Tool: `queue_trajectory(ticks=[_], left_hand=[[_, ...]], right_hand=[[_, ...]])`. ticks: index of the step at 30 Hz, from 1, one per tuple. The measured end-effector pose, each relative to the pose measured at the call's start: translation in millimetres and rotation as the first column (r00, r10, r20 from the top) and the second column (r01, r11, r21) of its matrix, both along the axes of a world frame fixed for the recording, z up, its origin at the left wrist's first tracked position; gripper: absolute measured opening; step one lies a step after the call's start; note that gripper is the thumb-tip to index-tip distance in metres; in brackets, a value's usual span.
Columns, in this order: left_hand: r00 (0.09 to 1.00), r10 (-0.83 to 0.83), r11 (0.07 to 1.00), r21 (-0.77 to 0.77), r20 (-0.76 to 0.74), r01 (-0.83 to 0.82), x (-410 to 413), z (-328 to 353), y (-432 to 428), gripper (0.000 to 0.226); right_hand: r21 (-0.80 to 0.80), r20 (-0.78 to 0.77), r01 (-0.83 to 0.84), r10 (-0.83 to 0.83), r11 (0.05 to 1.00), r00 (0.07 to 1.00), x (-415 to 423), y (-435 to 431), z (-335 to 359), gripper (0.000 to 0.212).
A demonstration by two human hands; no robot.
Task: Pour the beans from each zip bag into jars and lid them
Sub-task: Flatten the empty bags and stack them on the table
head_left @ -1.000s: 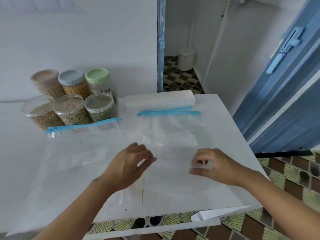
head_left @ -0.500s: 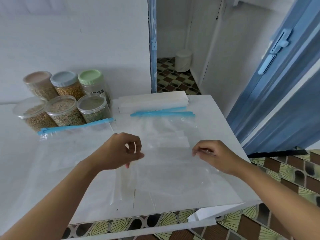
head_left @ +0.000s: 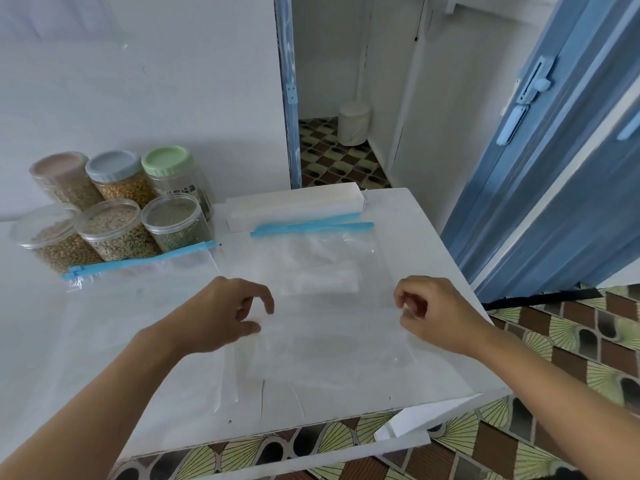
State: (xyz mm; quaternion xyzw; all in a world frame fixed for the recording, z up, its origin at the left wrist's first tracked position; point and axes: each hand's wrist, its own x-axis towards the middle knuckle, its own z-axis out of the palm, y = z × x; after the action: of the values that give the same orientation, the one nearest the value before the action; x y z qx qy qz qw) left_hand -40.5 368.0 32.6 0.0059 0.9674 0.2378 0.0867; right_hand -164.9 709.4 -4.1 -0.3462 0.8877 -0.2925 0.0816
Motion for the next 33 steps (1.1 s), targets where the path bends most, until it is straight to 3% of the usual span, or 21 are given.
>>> queue_trajectory(ticks=[3,7,12,15,17,18,20,23,25,27,30,33], left_hand=[[0.99,-0.14,0.972,-0.189,0.014,0.14,12.9,-0.8,9.4,0.039],[0.968,-0.253,0.913,-0.33,0.007,0.241,15.8,-9.4,26.6,0.041],[0.995,-0.067,0.981,-0.185,-0.073,0.053,16.8,-35.1,25.4,0.021],[0.993,-0.117,0.982,-0.148,0.008,0.117,21.4,-48.7,17.2,0.021],[0.984,-0.14,0.981,-0.122,0.11,0.154,24.4,-49.7,18.6,0.046],[0.983,-0.114,0.987,-0.094,0.145,0.129,25.1,-48.2,19.9,0.061],[0.989,-0.028,0.999,-0.023,0.148,0.032,22.5,-45.6,22.9,0.069],[0.987,0.147,0.989,0.023,0.059,-0.149,2.9,-48.6,21.7,0.045],[0.955,0.291,0.955,0.04,0.062,-0.294,-17.4,-52.3,20.0,0.021],[0.901,0.411,0.903,0.076,0.14,-0.423,-34.9,-55.7,19.1,0.025],[0.853,0.471,0.86,0.098,0.224,-0.501,-50.6,-63.0,16.0,0.044],[0.821,0.519,0.814,0.154,0.238,-0.56,-56.1,-71.2,13.0,0.049]], right_hand=[[0.187,-0.092,-0.046,0.063,0.981,0.994,5.4,0.5,3.0,0.026],[0.335,-0.034,-0.08,0.097,0.939,0.995,14.8,-7.7,-1.6,0.029],[0.363,0.05,-0.048,0.032,0.93,0.998,10.7,0.8,-8.9,0.029],[0.391,0.141,-0.113,0.062,0.913,0.988,9.5,9.2,-15.9,0.022],[0.415,0.156,-0.152,0.094,0.897,0.983,8.8,12.7,-16.9,0.013],[0.393,0.178,-0.148,0.083,0.908,0.981,6.8,14.3,-18.1,0.023],[0.288,0.269,-0.067,-0.014,0.955,0.963,3.5,13.8,-14.7,0.044],[0.128,0.346,0.201,-0.234,0.971,0.908,-9.4,1.4,-18.5,0.067],[0.033,0.322,0.349,-0.341,0.936,0.883,-19.3,-10.7,-25.0,0.058],[0.028,0.342,0.456,-0.437,0.889,0.832,-25.3,-22.4,-24.3,0.038],[-0.064,0.594,0.656,-0.5,0.752,0.631,-35.7,-34.6,-21.5,0.043],[-0.089,0.802,0.774,-0.416,0.627,0.43,-39.3,-40.9,-18.0,0.059]])
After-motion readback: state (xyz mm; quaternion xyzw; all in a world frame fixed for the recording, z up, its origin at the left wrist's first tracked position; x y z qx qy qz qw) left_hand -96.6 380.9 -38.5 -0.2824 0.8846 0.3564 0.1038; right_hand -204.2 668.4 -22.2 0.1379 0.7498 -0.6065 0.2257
